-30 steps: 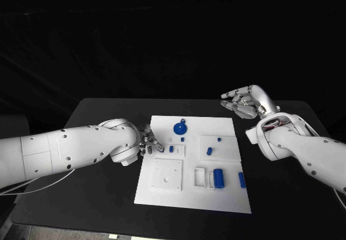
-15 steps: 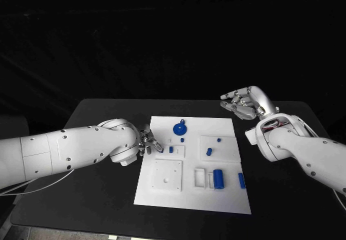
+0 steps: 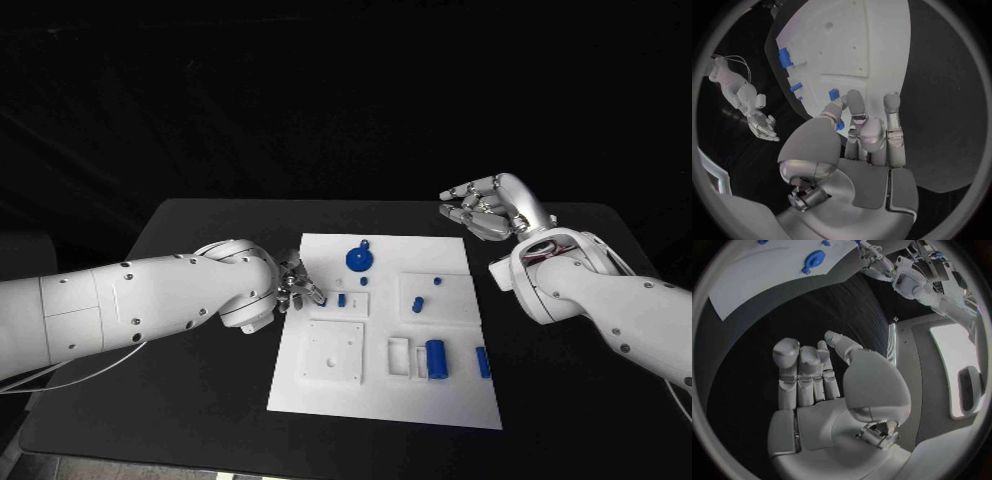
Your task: Assemble the parts on the task board
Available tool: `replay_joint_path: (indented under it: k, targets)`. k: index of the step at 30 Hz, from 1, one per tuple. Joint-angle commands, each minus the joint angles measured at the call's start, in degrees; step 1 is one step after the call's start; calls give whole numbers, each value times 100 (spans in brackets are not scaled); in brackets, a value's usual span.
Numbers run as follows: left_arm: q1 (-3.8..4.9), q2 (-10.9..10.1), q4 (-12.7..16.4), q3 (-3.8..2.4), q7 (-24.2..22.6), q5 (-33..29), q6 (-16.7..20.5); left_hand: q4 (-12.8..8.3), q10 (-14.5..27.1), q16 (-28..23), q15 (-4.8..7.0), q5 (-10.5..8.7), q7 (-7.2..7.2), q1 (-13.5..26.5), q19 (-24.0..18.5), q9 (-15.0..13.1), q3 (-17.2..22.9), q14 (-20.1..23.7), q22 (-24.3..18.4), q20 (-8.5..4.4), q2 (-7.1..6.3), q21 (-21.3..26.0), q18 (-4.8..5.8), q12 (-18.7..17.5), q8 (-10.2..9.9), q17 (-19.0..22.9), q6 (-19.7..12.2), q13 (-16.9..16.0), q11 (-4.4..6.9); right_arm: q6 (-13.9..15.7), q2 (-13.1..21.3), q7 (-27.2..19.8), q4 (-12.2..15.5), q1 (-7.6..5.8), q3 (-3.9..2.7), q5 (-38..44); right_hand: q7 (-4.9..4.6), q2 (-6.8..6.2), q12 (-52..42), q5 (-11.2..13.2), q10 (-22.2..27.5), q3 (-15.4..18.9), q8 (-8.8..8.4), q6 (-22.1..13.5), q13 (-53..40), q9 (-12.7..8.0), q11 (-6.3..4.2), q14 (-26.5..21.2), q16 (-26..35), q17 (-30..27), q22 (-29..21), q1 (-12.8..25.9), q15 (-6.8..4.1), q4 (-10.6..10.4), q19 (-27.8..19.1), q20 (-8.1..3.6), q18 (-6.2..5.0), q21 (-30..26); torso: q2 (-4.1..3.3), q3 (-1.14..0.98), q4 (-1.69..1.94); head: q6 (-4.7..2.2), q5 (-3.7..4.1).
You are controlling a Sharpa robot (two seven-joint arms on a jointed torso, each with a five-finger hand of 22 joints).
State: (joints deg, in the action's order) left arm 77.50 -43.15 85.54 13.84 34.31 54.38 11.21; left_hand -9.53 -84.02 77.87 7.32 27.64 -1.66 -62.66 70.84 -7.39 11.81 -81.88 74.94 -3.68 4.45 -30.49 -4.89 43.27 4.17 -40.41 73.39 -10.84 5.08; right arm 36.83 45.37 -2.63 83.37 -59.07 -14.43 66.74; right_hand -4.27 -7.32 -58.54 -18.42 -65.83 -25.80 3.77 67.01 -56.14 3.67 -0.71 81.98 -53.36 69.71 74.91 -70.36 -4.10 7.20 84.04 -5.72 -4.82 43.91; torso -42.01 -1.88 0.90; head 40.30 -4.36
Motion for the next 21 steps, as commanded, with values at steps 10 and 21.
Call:
replay_joint_path:
  k: [10, 21]
  targets:
    - [-20, 12, -14, 10, -29, 38, 119, -88, -281, -21, -24, 18, 520, -11, -4, -3241, 124, -12, 106, 18, 87, -36, -57, 18, 50, 6, 1153, 9, 27, -79, 2, -20, 19, 5, 1, 0, -32, -1, -35, -50, 37, -15, -22, 10, 3, -5, -9, -42, -20, -6, 515, 62, -10, 49, 17, 47, -37, 34, -5, 0, -2, -13, 17]
    - [-20, -18, 19, 10, -54, 18, 129, -95, -282, -22, -25, 28, 521, -22, -5, -3241, 128, -13, 107, 24, 81, -38, -63, 17, 51, 4, 1156, 13, 27, -83, 10, -19, 17, 6, 2, -2, -31, -1, -33, -71, 39, -21, -22, 12, 4, -5, -10, -42, -19, -7, 516, 67, -11, 54, 16, 46, -37, 37, -7, 5, 4, -3, 26]
